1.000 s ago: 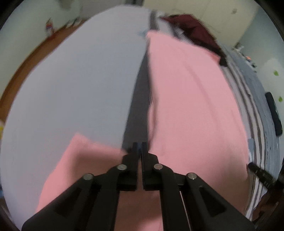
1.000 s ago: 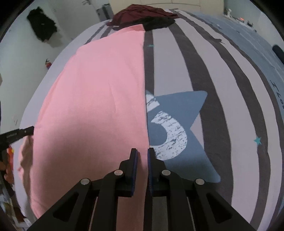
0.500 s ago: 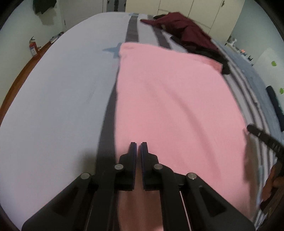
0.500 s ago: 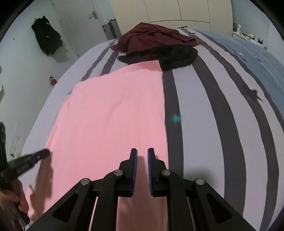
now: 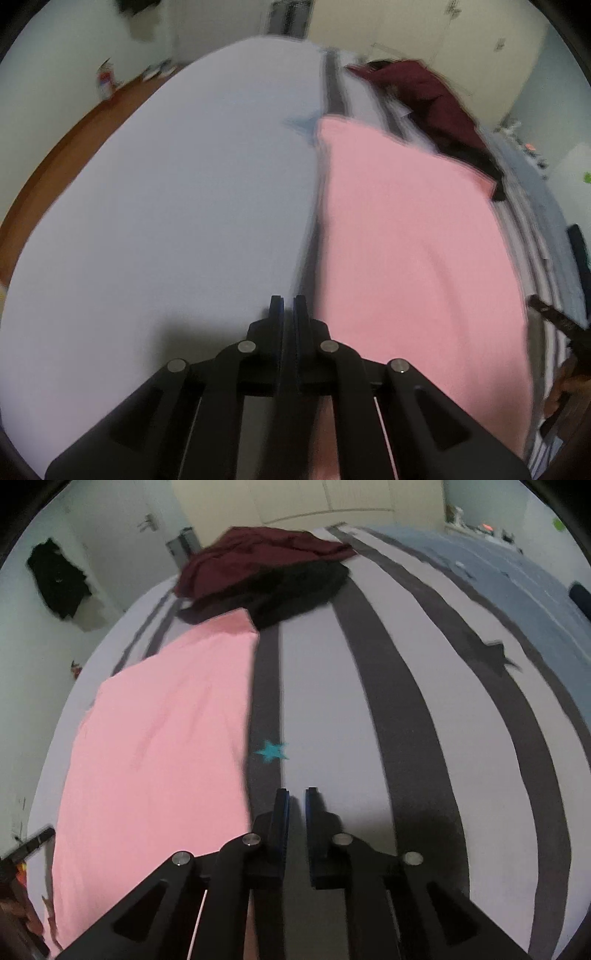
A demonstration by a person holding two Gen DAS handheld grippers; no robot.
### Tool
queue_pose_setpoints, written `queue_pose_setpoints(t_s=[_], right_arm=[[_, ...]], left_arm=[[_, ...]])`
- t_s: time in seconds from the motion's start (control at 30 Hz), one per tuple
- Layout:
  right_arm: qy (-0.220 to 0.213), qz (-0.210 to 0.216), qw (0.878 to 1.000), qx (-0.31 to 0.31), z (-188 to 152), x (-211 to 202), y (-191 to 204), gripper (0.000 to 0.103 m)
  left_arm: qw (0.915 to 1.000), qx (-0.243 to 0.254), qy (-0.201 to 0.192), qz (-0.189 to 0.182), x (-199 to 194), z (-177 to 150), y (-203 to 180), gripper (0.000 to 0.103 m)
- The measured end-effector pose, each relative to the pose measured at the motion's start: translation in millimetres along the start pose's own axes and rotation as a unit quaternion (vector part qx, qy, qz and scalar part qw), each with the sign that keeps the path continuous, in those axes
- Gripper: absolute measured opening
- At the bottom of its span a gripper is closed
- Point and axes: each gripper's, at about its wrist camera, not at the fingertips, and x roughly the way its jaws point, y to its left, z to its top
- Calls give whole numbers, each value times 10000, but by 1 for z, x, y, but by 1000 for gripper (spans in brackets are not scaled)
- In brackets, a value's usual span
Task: Fold clothes
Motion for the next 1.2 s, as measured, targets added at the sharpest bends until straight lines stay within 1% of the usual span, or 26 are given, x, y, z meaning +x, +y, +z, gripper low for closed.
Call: queue_pose_setpoints(t_s=[0.07, 0.17, 0.23, 0.27, 0.37, 0.43, 0.47, 0.53, 0.57, 0.6, 0.67, 0.7, 0.77, 0.83, 0.87, 0.9, 0.97, 1.0, 1.1, 1.17, 1.2], right_arm=[[-35, 113, 9996, -249, 3, -1, 18, 9], [-57, 490, 9978, -434, 9, 2, 47, 9], [-26, 670, 9966, -484, 11, 4, 61, 9], [7, 759, 9958, -503, 13, 8, 69, 9], [145, 793, 9948, -620, 11, 23, 83, 9], [268, 719, 9949, -650, 8, 33, 82, 9], [278, 700, 9950, -660, 7, 36, 78, 7], [223, 603, 9955, -691, 7, 36, 68, 6], [195, 534, 9961, -674, 8, 35, 62, 5], [168, 459, 9969, -614, 7, 31, 54, 4], [143, 340, 9983, -447, 6, 28, 37, 3], [147, 329, 9986, -379, 8, 28, 29, 0], [132, 300, 9990, -290, 12, 27, 18, 0], [59, 149, 9996, -226, 18, 25, 14, 0], [13, 63, 9999, -151, 21, 23, 12, 5], [-36, 28, 10000, -44, 26, 21, 10, 7], [-106, 64, 9999, 86, 34, 21, 11, 7], [-120, 92, 9999, 1, 37, 23, 17, 7], [-119, 305, 9987, -390, 46, 33, 47, 7], [-53, 417, 9978, -519, 48, 41, 62, 7], [-20, 473, 9972, -583, 49, 45, 69, 7]], left_arm=[[9991, 195, -148, -332, -4, 11, -27, 2], [9961, 334, -35, -815, 7, 20, -60, 2], [9941, 513, 111, -949, 21, 20, -80, 2], [9942, 535, 203, -906, 28, 17, -81, 2], [9940, 599, 476, -776, 47, 11, -84, 2], [9950, 551, 480, -683, 50, 7, -68, 2], [9959, 540, 438, -583, 47, 7, -60, 2], [9973, 515, 356, -379, 42, 7, -42, 2], [9981, 451, 354, -207, 41, 6, -30, 2], [9986, 386, 354, -43, 40, 4, -17, 2], [9988, 285, 380, 75, 41, 5, 0, 2], [9985, 286, 383, 268, 42, 6, 6, 2], [9980, 166, 407, 444, 43, 11, 20, 2], [9985, -28, 278, 481, 36, 16, 28, 2], [9990, 10, 148, 424, 31, 21, 25, 2], [9993, 49, 23, 363, 27, 25, 22, 2], [9997, 195, -108, 106, 25, 36, 4, 2], [9995, 267, -126, -55, 29, 42, -9, 2], [9977, 433, -82, -507, 46, 58, -49, 2], [9965, 612, -4, -578, 65, 65, -68, 2], [9960, 665, 104, -583, 75, 67, -71, 2]])
